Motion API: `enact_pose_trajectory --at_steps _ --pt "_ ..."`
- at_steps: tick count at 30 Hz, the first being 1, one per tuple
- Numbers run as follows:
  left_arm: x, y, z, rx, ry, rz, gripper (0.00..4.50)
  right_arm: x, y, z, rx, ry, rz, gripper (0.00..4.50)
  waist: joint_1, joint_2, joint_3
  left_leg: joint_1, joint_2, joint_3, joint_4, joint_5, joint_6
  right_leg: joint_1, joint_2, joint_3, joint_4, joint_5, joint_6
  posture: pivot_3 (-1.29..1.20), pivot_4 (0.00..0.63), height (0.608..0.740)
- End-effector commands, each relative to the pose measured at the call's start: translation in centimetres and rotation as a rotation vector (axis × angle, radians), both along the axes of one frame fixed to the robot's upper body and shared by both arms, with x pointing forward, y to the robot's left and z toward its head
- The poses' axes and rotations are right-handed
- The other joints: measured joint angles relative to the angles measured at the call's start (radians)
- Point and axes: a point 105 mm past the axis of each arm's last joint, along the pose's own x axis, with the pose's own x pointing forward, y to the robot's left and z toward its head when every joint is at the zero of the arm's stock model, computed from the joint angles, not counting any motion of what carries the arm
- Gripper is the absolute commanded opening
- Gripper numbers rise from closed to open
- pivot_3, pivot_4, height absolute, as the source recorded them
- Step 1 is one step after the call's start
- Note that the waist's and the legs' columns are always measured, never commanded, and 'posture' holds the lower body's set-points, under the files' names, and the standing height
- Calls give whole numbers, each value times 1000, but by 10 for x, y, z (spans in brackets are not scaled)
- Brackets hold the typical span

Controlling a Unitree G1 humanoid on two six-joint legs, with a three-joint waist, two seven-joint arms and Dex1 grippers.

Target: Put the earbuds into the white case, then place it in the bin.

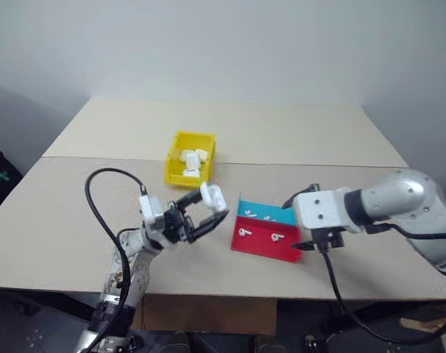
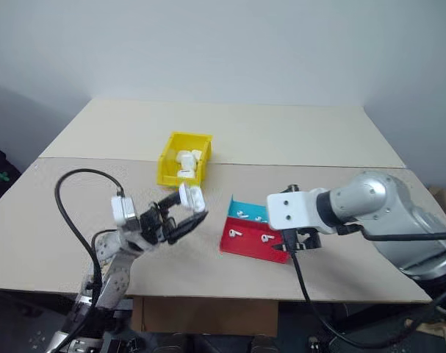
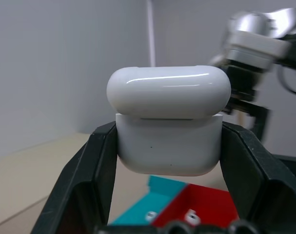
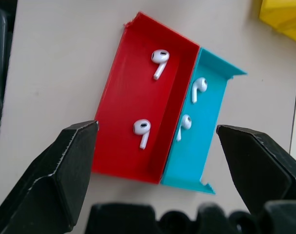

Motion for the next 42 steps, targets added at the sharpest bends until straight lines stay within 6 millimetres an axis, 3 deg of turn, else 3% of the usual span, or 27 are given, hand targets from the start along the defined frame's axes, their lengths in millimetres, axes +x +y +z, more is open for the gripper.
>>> enact_pose_trajectory --at_steps 1,4,7,11,22,30,42 --pt "-14 9 9 -25 -75 -100 2777 1 9 2 -53 45 -5 4500 -2 1 0 -1 0 0 0 0 0 -1 0 0 0 0 0 0 150 740" --pt "-17 12 8 -33 -82 -116 2777 3 18 -5 -86 85 15 4500 -1 1 0 -2 0 0 1 0 0 -2 0 0 0 0 0 0 150 740" --pt "-18 14 6 -29 -58 -116 2777 9 24 -14 -123 103 6 3952 0 1 0 -4 0 0 1 0 0 -4 0 0 1 0 0 0 150 740" --pt "-24 18 -7 44 -15 -107 2777 11 28 -20 -182 90 33 2637 0 1 0 -5 0 0 1 0 0 -6 0 0 2 0 0 0 150 740" --pt "-46 28 -16 7 -49 -157 2777 26 24 -49 -288 89 8 2637 -1 1 -1 -3 0 0 2 1 1 -8 0 0 10 -1 -2 0 150 740" --pt "-65 29 -16 -22 -52 -182 2777 36 25 -54 -321 99 21 2637 -3 2 -1 -3 1 0 2 1 1 -8 1 0 9 -1 -2 0 150 740" --pt "-69 27 -21 -4 -7 -135 2777 50 20 -58 -365 88 18 2637 -3 2 -1 -3 1 0 2 1 1 -8 1 0 10 -2 -2 0 150 740"
